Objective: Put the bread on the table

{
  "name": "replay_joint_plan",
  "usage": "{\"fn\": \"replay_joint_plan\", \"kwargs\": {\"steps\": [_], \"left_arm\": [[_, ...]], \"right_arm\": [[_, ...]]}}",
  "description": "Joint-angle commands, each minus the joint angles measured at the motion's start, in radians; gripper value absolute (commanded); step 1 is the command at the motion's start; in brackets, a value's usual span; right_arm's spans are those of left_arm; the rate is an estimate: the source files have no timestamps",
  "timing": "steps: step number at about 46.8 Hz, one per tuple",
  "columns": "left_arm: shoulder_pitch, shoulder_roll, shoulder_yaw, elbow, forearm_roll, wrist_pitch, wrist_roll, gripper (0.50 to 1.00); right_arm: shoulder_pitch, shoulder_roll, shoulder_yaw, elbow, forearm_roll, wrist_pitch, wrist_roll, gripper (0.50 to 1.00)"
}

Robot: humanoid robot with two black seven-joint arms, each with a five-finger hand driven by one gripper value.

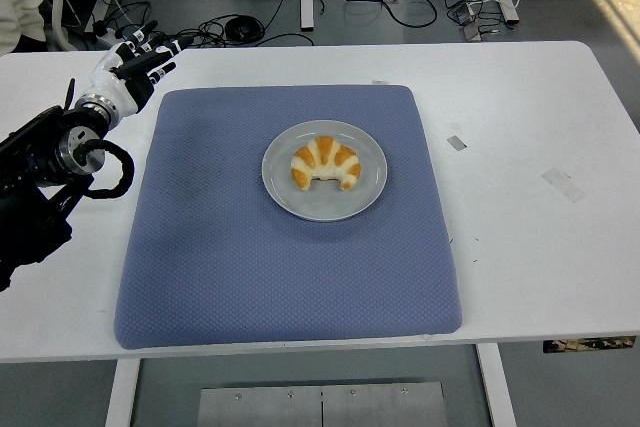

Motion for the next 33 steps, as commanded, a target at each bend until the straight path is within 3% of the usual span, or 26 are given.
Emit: {"fn": "replay_joint_plan", "kwargs": {"steps": [1,33], "left_arm": [[-0.001,0.001,0.0,0.0,0.0,0.0,0.0,0.981],[-0.007,0.017,0.0,0.0,0.0,-0.003,0.0,0.981]], "right_arm": [[0.0,0.0,0.0,0.0,0.0,0.0,0.0,1.0],[0.0,0.0,0.0,0.0,0.0,0.0,0.0,1.0]]}}
